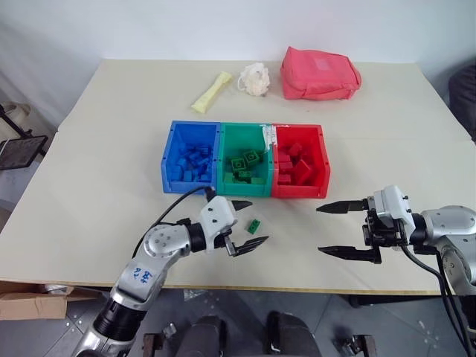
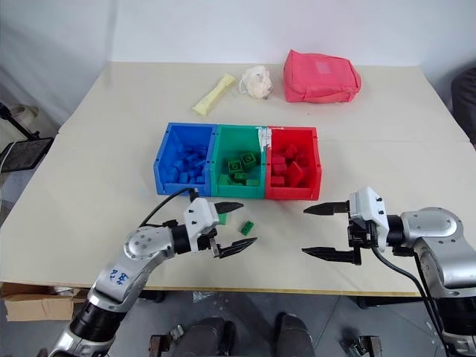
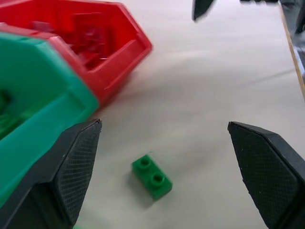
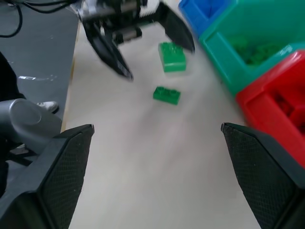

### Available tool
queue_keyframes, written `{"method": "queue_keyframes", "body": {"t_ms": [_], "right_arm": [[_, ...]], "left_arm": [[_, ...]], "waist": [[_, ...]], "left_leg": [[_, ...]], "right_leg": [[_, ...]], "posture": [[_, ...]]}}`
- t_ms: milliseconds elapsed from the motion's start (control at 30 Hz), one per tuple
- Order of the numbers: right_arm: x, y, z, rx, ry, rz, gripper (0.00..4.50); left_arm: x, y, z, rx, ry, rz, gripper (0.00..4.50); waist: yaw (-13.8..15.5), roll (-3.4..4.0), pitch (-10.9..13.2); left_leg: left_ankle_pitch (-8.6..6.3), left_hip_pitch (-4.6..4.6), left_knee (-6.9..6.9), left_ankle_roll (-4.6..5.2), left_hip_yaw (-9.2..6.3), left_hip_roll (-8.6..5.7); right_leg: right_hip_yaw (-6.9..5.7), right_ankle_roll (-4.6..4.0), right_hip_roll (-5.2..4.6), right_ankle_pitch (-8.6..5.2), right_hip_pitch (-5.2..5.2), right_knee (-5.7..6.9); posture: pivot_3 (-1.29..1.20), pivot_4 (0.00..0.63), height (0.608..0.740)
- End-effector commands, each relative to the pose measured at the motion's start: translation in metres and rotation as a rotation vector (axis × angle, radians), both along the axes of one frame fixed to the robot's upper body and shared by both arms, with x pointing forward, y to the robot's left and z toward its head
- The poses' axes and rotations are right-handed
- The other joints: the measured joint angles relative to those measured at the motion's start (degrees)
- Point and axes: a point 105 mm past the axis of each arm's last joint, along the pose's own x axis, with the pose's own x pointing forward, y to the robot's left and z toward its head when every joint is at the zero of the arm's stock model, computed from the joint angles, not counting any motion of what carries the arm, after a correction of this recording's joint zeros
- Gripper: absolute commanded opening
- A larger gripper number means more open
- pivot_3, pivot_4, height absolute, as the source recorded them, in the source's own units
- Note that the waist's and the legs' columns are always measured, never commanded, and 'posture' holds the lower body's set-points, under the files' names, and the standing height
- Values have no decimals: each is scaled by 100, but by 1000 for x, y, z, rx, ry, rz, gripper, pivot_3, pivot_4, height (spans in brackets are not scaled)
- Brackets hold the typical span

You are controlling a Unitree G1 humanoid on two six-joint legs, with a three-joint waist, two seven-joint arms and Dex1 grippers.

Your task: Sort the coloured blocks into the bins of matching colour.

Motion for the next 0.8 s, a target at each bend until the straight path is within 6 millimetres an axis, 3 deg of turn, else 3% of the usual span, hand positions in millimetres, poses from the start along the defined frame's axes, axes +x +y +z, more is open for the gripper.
{"method": "queue_keyframes", "body": {"t_ms": [33,333,467,633,800], "right_arm": [[-3,3,14,36,-67,-26,4474],[-6,10,19,57,-107,-78,4474],[-7,10,20,58,-116,-95,4500],[-5,10,21,58,-129,-121,4500],[-3,8,22,60,-137,-138,4500]], "left_arm": [[10,-2,3,41,-18,31,4500],[17,-9,-10,187,45,9,4500],[21,-8,-19,291,56,4,3639],[22,-4,-24,393,82,-4,2087],[24,-5,-22,376,87,7,583]], "waist": [[17,-1,0],[79,-1,0],[91,-1,0],[82,-1,1],[75,-1,1]], "left_leg": [[0,-1,0,0,0,0],[1,-2,2,3,2,-5],[3,-3,2,6,2,-11],[5,-2,2,7,3,-9],[5,-1,2,7,2,-7]], "right_leg": [[0,0,1,0,0,-1],[0,1,2,0,0,-2],[0,6,2,3,1,-3],[1,7,4,3,1,0],[3,7,4,3,1,3]], "posture": [[0,150,740],[0,150,740],[0,150,740],[0,150,740],[0,150,740]]}}
